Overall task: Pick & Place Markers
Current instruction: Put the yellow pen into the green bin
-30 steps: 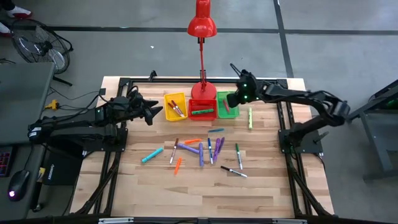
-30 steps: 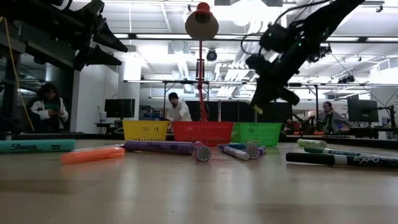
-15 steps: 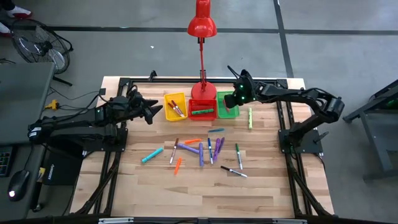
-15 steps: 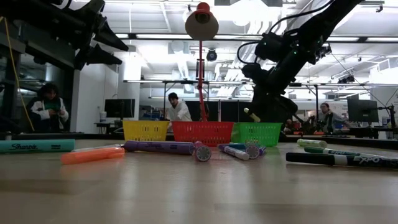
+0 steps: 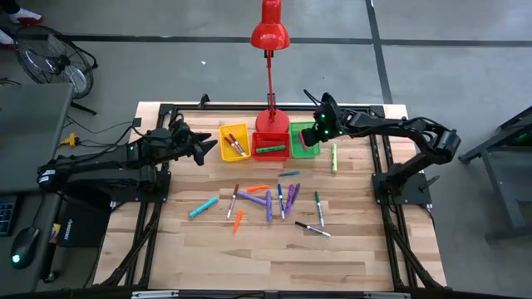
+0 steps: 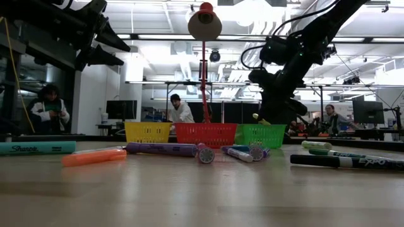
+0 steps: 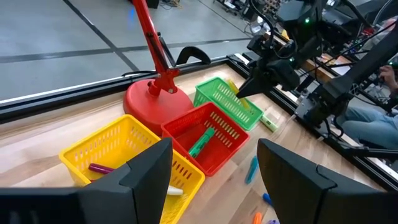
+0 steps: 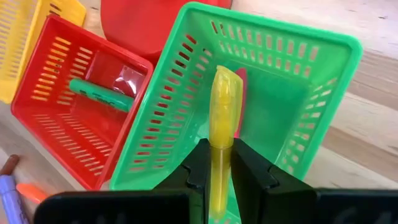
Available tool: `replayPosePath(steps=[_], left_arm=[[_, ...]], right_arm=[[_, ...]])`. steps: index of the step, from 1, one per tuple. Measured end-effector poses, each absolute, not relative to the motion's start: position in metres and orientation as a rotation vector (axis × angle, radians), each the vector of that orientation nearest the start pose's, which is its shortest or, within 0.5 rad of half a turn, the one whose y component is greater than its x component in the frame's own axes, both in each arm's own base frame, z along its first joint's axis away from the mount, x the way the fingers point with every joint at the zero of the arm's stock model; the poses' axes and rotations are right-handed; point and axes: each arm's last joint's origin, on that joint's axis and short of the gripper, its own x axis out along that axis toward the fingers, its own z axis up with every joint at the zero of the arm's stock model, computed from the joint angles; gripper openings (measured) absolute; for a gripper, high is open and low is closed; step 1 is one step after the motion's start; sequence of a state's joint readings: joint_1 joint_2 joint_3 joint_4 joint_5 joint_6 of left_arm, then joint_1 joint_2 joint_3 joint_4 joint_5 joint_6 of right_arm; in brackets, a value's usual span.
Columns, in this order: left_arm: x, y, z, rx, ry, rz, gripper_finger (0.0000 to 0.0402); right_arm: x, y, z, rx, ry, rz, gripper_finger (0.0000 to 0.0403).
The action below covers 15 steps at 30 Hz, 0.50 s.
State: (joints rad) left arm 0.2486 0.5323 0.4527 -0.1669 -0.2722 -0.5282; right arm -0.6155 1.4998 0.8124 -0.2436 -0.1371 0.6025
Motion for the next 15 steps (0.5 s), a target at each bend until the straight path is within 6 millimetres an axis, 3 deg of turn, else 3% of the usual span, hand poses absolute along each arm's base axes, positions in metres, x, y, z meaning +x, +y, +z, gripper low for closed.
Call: replayPosePath(steps=[15], left_arm=[[0.1281,0.0407,0.2546,-0.510,0.107,0.574,0.0232]], right_arm=[[0.2348,-0.1589,0.1778,0.884,0.762,-0.701,0.0043]])
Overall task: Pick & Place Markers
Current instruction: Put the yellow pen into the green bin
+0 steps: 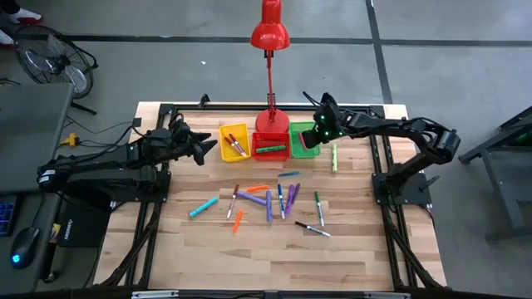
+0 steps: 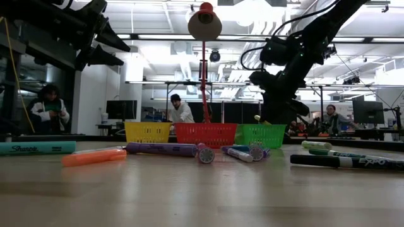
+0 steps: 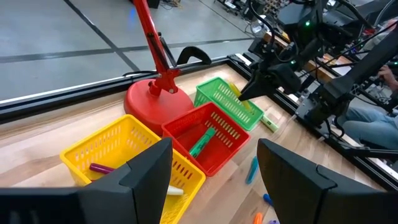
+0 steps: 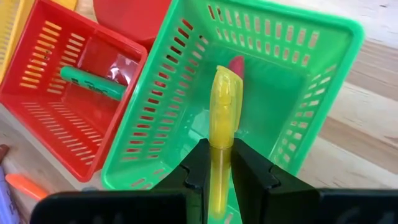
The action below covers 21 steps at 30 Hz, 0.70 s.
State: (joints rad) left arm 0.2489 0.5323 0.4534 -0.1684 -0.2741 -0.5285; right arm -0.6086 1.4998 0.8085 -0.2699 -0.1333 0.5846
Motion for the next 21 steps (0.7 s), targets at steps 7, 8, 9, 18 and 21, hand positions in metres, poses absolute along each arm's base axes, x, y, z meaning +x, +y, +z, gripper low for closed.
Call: replayPosePath(steps=[7,8,9,18,21], left_arm=[[0.1280,0.0406,0.2540,-0.510,0.113,0.576,0.0232],[0.1280,0.0406,0.2539,-0.510,0.114,0.576,0.0232],[0.1280,0.0406,0.2539,-0.510,0.114,0.576,0.0232],[0.1280,0.0406,0.2538,-0.510,0.115,0.576,0.0232],[0.1280,0.0406,0.2538,-0.510,0.115,0.576,0.0232]], right_arm=[[0.2350,-0.1587,0.1779,0.875,0.768,-0.683,0.0056],[0.2350,-0.1587,0.1779,0.875,0.768,-0.682,0.0059],[0.2350,-0.1586,0.1779,0.875,0.768,-0.681,0.0061],[0.2351,-0.1585,0.1779,0.876,0.768,-0.678,0.0076],[0.2351,-0.1585,0.1780,0.873,0.769,-0.677,0.0085]])
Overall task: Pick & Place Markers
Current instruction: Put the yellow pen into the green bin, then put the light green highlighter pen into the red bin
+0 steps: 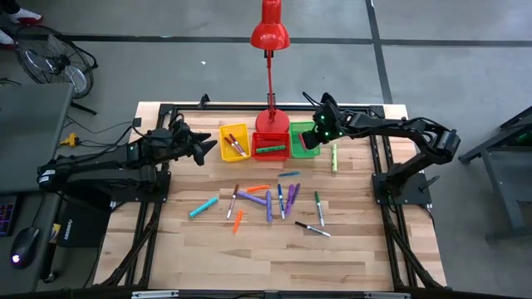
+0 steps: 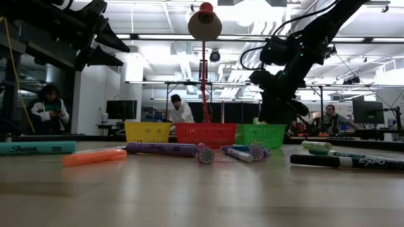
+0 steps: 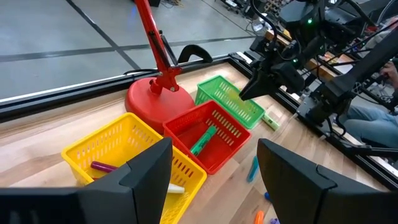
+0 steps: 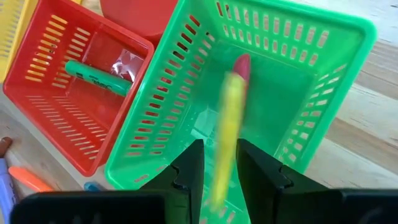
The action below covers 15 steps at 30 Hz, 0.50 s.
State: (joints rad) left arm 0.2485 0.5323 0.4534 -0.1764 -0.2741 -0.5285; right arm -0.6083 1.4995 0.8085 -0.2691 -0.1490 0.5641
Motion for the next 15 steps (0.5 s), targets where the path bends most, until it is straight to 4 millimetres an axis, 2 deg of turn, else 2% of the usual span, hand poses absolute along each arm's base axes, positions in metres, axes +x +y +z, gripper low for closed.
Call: replayPosePath(steps=[8,15], left_arm=[[0.128,0.040,0.254,-0.514,0.120,0.556,0.0232],[0.128,0.040,0.254,-0.514,0.120,0.555,0.0232]], right_arm=[[0.236,-0.158,0.179,0.826,0.783,-0.639,0.0119],[0.242,-0.162,0.196,0.759,0.798,-0.602,0.0123]])
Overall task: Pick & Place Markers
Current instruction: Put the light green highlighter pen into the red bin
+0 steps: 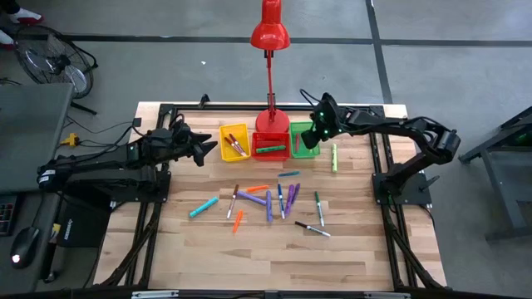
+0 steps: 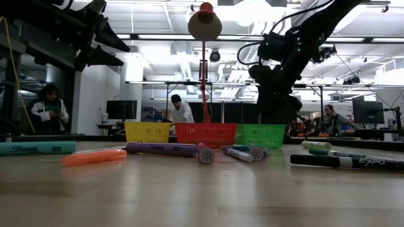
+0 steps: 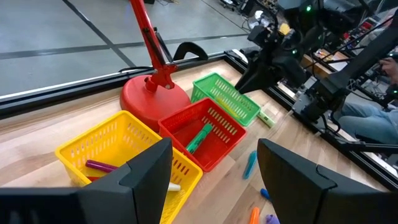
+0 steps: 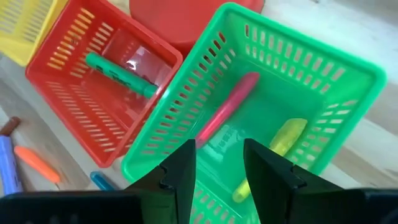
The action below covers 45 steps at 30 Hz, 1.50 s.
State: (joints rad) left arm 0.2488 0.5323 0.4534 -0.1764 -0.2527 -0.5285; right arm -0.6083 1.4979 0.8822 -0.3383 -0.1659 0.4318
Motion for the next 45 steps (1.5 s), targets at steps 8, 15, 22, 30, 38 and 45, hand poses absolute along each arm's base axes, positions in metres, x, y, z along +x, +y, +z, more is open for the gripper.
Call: replayPosePath(steps=[8,15,22,30,38,45], left_arm=[[0.128,0.040,0.254,-0.514,0.121,0.552,0.0232],[0.128,0.040,0.254,-0.513,0.124,0.543,0.0232],[0.129,0.039,0.254,-0.517,0.130,0.521,0.0232],[0.129,0.039,0.254,-0.523,0.128,0.523,0.0232],[0.129,0.039,0.254,-0.547,0.123,0.517,0.0232],[0.129,0.039,0.254,-0.519,0.134,0.503,0.0232]], right_arm=[[0.241,-0.165,0.230,0.709,0.950,-0.665,0.0123],[0.232,-0.159,0.242,0.751,1.105,-0.692,0.0123],[0.213,-0.144,0.228,0.755,1.290,-0.731,0.0123],[0.177,-0.116,0.220,0.783,1.161,-0.794,0.0123],[0.153,-0.097,0.190,0.926,1.057,-0.848,0.0123],[0.161,-0.093,0.176,0.961,0.946,-0.885,0.0123]])
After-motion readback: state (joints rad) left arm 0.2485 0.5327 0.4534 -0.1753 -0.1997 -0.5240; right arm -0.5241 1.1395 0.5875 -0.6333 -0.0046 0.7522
